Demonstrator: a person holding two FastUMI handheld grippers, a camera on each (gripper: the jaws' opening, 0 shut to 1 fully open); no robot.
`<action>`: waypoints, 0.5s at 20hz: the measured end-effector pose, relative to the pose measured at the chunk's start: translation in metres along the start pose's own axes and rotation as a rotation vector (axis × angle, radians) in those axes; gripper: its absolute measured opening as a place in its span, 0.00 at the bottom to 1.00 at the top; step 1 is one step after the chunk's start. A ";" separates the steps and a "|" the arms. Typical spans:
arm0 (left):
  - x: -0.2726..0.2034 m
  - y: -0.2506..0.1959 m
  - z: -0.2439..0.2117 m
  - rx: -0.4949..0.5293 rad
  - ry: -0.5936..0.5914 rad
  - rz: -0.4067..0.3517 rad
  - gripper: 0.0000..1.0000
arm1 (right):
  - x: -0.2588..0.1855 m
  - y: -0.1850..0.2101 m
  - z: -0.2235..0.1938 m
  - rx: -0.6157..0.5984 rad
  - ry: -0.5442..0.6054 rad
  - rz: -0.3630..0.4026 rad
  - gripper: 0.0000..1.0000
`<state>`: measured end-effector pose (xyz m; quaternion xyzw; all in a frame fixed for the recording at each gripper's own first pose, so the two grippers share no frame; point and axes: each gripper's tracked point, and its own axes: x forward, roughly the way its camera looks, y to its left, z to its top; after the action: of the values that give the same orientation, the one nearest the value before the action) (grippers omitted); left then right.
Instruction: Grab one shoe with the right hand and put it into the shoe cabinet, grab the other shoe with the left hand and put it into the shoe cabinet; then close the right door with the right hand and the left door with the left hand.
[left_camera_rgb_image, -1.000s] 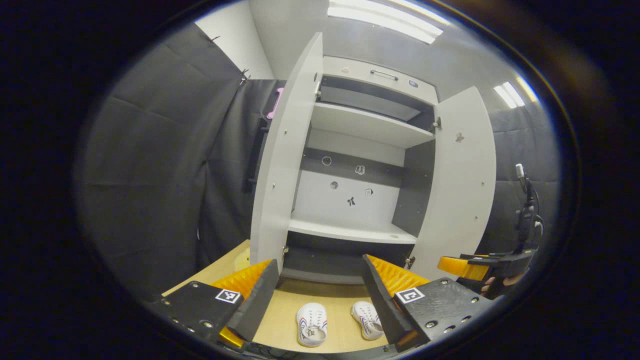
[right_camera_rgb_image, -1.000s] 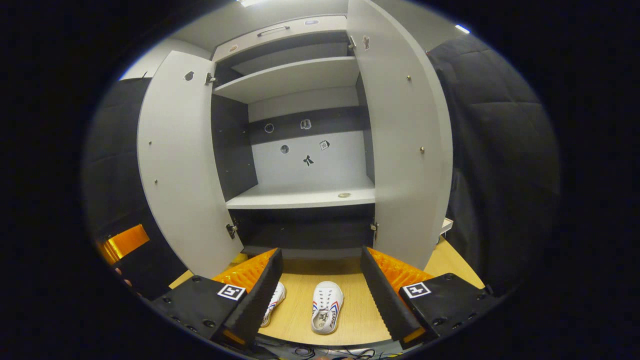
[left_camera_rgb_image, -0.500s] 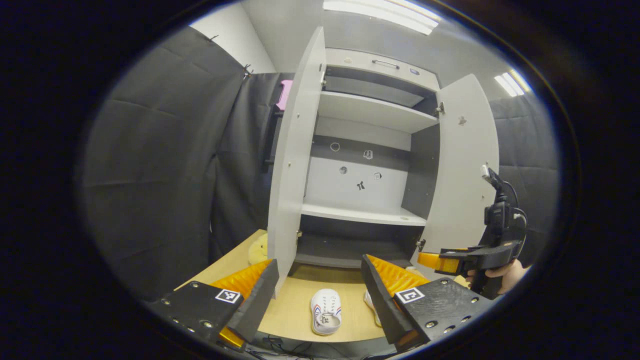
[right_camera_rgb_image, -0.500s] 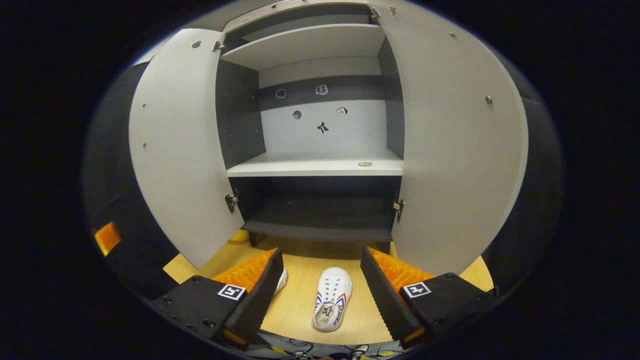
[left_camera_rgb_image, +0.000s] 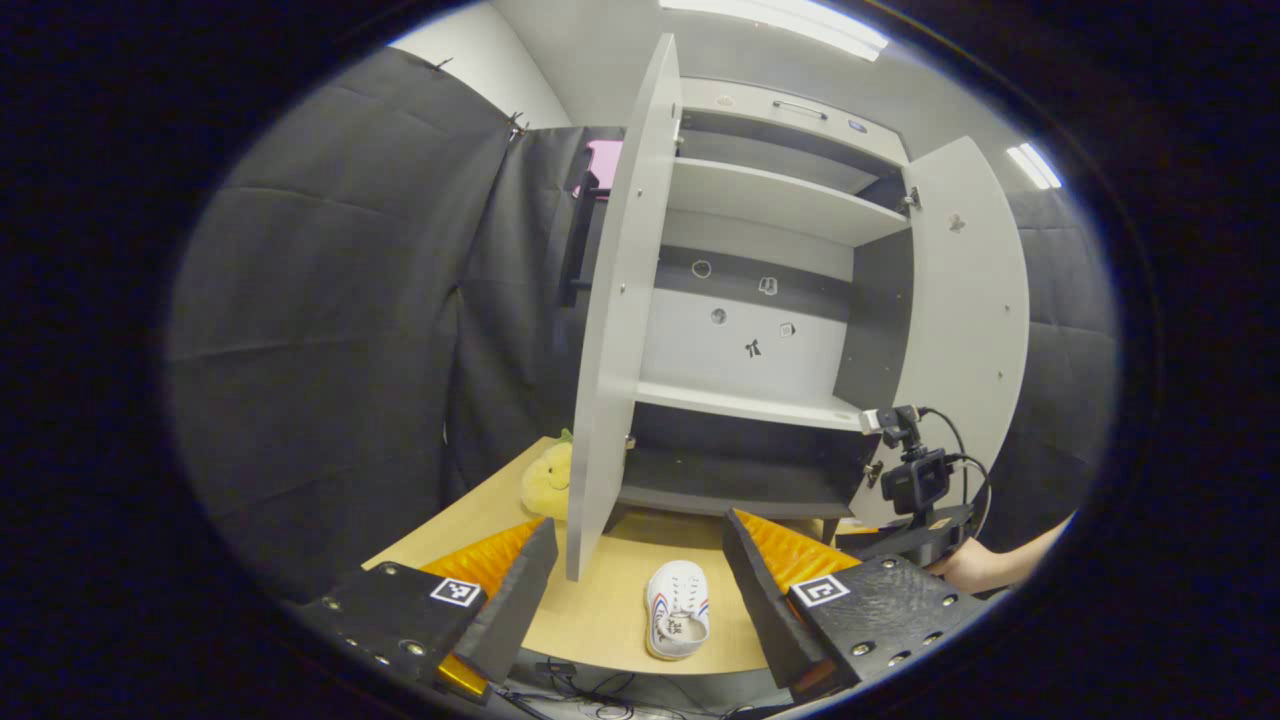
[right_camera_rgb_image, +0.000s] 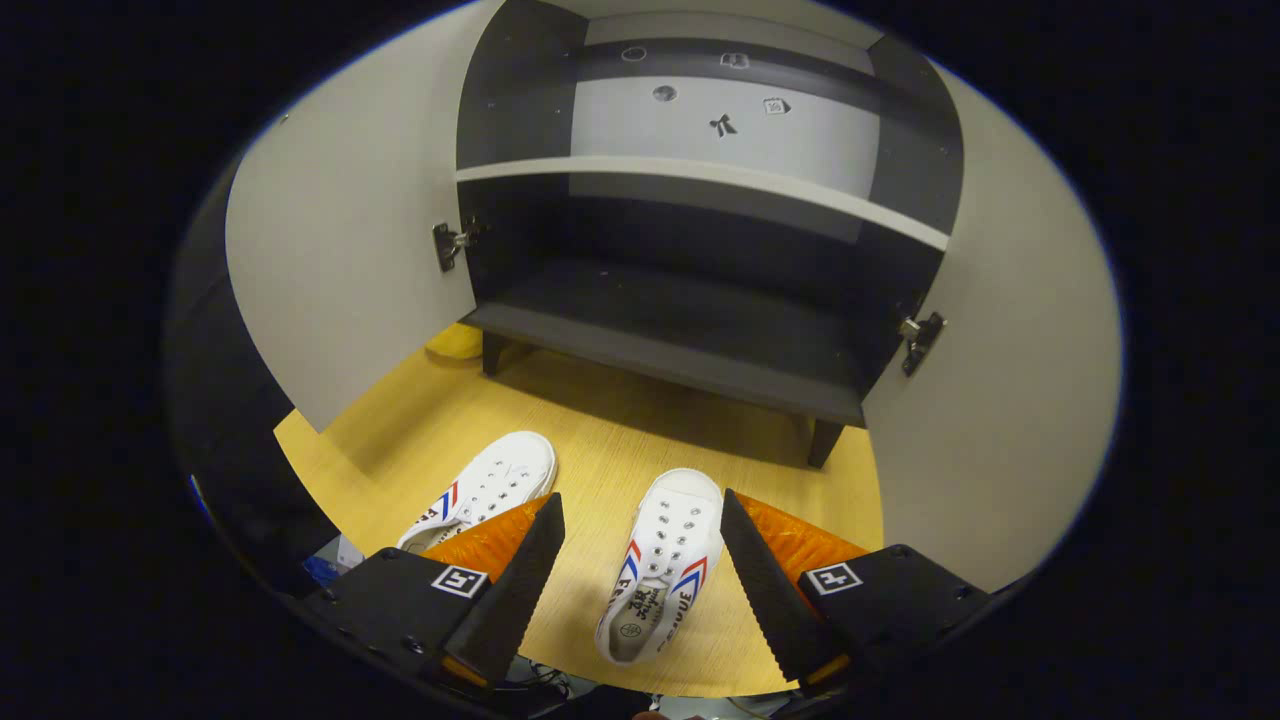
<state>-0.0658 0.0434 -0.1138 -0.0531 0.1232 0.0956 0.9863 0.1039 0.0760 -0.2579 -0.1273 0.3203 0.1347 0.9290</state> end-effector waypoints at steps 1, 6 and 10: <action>0.001 0.005 -0.003 0.002 0.008 0.010 0.96 | 0.010 0.002 -0.006 -0.003 0.022 0.007 0.99; 0.002 0.027 -0.022 -0.037 0.058 0.057 0.96 | 0.050 0.009 -0.043 0.008 0.157 0.018 1.00; 0.003 0.029 -0.029 -0.067 0.072 0.069 0.96 | 0.063 0.014 -0.065 0.001 0.226 0.029 1.00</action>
<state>-0.0758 0.0688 -0.1449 -0.0852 0.1570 0.1316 0.9751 0.1113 0.0786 -0.3491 -0.1367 0.4250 0.1327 0.8849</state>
